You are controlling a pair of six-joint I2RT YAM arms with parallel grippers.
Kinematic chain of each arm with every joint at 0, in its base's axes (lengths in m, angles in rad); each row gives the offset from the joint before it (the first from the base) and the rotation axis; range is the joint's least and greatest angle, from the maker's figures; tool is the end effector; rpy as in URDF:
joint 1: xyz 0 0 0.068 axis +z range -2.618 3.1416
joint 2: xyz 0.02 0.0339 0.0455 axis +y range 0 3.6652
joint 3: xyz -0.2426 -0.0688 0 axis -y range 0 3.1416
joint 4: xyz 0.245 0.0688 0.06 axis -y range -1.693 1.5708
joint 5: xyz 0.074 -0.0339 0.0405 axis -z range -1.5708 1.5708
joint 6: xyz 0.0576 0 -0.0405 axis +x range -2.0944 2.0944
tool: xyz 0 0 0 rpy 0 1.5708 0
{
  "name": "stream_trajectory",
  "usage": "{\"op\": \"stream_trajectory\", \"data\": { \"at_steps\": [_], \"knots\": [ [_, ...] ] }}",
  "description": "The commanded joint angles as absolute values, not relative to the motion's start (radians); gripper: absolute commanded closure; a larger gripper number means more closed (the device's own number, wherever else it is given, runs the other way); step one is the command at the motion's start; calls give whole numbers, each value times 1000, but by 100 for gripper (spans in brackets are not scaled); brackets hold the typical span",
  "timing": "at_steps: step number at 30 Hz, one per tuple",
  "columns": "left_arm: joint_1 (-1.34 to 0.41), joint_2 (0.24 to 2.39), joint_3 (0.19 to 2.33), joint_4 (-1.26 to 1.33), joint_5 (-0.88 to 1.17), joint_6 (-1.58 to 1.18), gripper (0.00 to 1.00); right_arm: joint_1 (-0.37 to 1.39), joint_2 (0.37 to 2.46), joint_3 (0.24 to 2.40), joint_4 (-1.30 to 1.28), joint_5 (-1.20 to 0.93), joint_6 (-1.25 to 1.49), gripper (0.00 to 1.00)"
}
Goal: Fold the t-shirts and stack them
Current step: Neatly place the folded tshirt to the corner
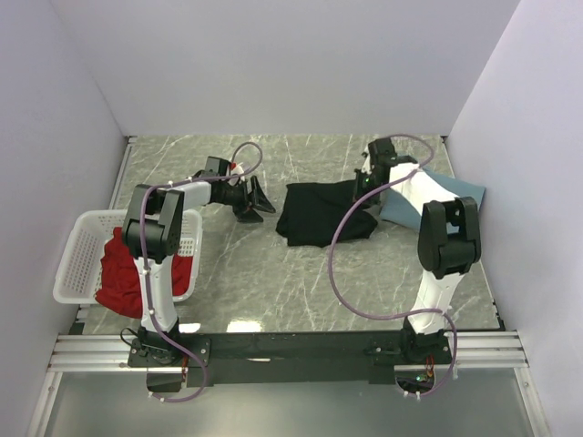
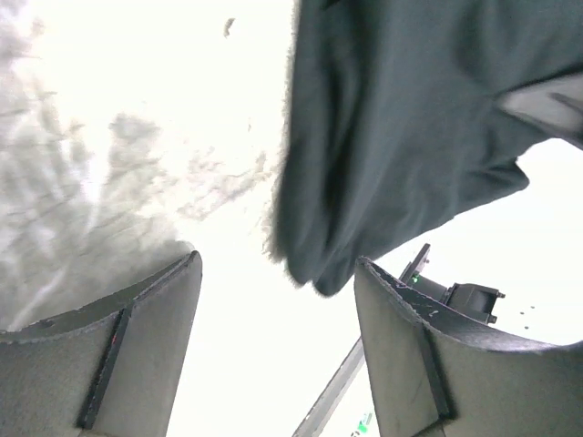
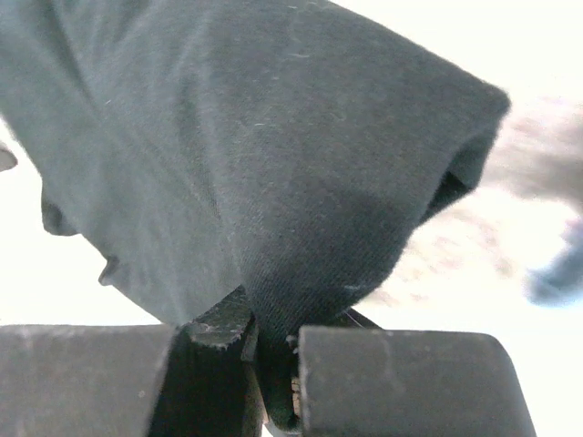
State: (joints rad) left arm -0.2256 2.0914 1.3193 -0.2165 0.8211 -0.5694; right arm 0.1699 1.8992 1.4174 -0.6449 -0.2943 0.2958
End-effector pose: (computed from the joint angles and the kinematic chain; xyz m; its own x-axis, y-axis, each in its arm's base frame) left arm 0.4002 -0.1351 0.1014 -0.9793 -0.1522 -0.1335 0.0198 0.5843 -0.8113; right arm 0.3901 0.0839 0.1662 -0.9343 0.1228 -0.3346 -0.0128 0.9266 0.3758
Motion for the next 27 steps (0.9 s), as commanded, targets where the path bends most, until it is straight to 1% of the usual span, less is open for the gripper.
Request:
{"op": "stream_trajectory", "data": {
  "at_steps": [1, 6, 15, 21, 24, 25, 27],
  "knots": [
    [-213, 2043, 1315, -219, 811, -548, 26, 144, 1813, 1520, -796, -180, 232, 100],
    [-212, 2045, 1301, -227, 813, -525, 26, 127, 1835, 1679, -943, -89, 206, 100],
    [-210, 2071, 1312, -219, 821, -526, 26, 66, 1870, 1888, -1090, -15, 172, 100],
    [-210, 2082, 1309, -207, 822, -531, 26, 19, 1856, 1959, -1147, 25, 127, 100],
    [-212, 2085, 1301, -199, 824, -537, 26, 6, 1829, 1960, -1141, 5, 114, 100],
    [-212, 2085, 1301, -196, 824, -538, 26, -29, 1825, 1962, -1140, 3, 110, 100],
    [-212, 2088, 1298, -193, 825, -540, 26, -43, 1816, 1974, -1146, -26, 104, 100]
  ]
}}
